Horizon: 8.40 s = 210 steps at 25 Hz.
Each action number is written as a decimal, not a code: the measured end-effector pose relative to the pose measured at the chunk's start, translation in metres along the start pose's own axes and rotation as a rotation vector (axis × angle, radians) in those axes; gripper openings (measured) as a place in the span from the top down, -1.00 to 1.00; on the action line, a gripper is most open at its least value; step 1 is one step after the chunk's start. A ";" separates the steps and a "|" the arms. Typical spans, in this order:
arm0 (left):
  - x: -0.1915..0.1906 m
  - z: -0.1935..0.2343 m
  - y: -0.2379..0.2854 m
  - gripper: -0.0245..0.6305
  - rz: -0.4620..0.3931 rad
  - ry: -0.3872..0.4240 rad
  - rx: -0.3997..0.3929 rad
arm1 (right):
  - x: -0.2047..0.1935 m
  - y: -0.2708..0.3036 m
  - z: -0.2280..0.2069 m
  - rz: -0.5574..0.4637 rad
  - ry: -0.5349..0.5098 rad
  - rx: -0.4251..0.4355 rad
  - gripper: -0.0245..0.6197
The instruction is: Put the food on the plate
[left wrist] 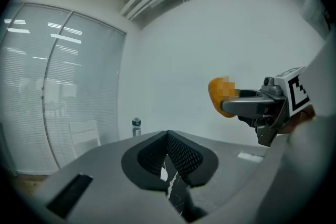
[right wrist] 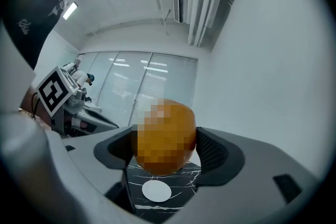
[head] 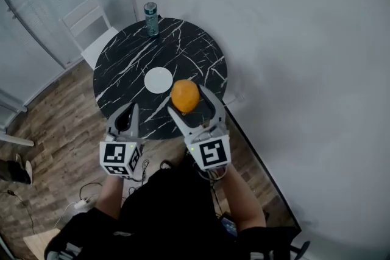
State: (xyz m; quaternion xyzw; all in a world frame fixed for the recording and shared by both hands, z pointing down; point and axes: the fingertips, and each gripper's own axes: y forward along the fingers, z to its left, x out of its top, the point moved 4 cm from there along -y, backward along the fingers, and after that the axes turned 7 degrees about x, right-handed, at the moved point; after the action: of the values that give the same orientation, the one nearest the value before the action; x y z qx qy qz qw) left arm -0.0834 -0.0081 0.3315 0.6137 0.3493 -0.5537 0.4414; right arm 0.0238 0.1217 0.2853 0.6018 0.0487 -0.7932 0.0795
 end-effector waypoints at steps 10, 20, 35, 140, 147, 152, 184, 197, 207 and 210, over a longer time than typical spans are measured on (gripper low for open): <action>-0.011 0.020 0.062 0.93 0.052 -0.008 0.055 | -0.033 0.060 -0.040 0.019 -0.009 0.117 -0.13; -0.028 0.041 0.131 0.93 0.140 -0.061 0.194 | -0.063 0.138 -0.092 0.048 0.024 0.312 -0.13; -0.085 0.061 0.176 0.93 0.268 -0.196 0.377 | -0.155 0.228 -0.086 0.317 -0.046 0.714 -0.13; -0.220 0.066 0.162 0.93 0.547 -0.367 0.491 | -0.354 0.272 -0.003 0.789 -0.175 1.044 -0.15; -0.202 0.059 0.167 0.93 0.545 -0.320 0.413 | -0.327 0.253 -0.017 0.744 0.096 0.914 -0.15; -0.189 0.052 0.173 0.93 0.527 -0.284 0.348 | -0.306 0.235 -0.021 0.696 0.222 0.844 -0.03; -0.005 0.026 0.126 0.93 0.008 -0.071 0.146 | -0.071 0.137 -0.073 0.044 0.200 0.134 0.94; 0.048 0.028 0.097 0.93 -0.123 -0.065 0.158 | -0.007 0.099 -0.085 -0.068 0.079 0.014 0.94; 0.050 0.033 0.110 0.93 -0.121 -0.064 0.181 | -0.014 0.109 -0.097 -0.040 0.120 0.016 0.94; 0.048 0.032 0.112 0.93 -0.121 -0.066 0.174 | -0.017 0.108 -0.100 -0.032 0.130 0.006 0.94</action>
State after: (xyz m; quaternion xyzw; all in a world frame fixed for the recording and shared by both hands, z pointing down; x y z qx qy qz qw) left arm 0.0142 -0.0819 0.3014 0.6089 0.3215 -0.6274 0.3636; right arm 0.1430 0.0341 0.2767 0.6513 0.0609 -0.7538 0.0619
